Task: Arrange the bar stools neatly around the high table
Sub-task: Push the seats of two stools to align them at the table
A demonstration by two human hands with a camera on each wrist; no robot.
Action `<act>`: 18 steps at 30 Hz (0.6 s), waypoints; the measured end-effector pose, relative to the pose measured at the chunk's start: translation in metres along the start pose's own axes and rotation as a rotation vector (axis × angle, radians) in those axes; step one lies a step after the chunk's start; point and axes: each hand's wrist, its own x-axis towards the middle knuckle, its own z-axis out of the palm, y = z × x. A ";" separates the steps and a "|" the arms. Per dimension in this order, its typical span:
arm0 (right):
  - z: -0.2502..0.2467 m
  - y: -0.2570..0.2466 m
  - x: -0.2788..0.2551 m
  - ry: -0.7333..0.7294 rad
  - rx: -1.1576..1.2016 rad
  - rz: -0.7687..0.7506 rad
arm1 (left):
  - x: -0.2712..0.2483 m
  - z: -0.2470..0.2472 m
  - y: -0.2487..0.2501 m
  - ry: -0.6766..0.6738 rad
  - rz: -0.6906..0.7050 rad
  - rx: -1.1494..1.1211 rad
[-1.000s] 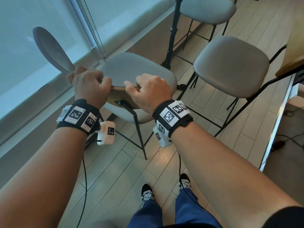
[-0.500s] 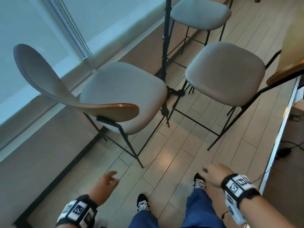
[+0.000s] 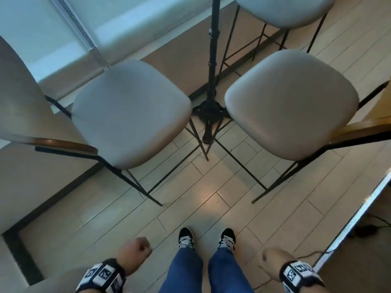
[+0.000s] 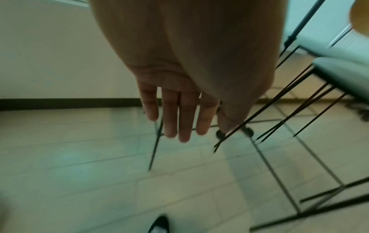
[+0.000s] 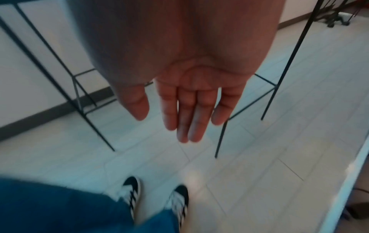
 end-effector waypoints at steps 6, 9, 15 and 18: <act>-0.140 -0.055 0.044 0.731 0.111 -0.204 | 0.070 -0.111 0.103 0.697 0.197 -0.194; -0.213 -0.080 0.062 1.036 0.197 -0.317 | 0.099 -0.159 0.140 0.903 0.307 -0.197; -0.301 -0.099 0.097 1.169 0.072 -0.295 | 0.151 -0.198 0.181 0.905 0.317 0.019; -0.320 -0.095 0.116 1.137 0.023 -0.212 | 0.179 -0.207 0.185 0.886 0.202 0.069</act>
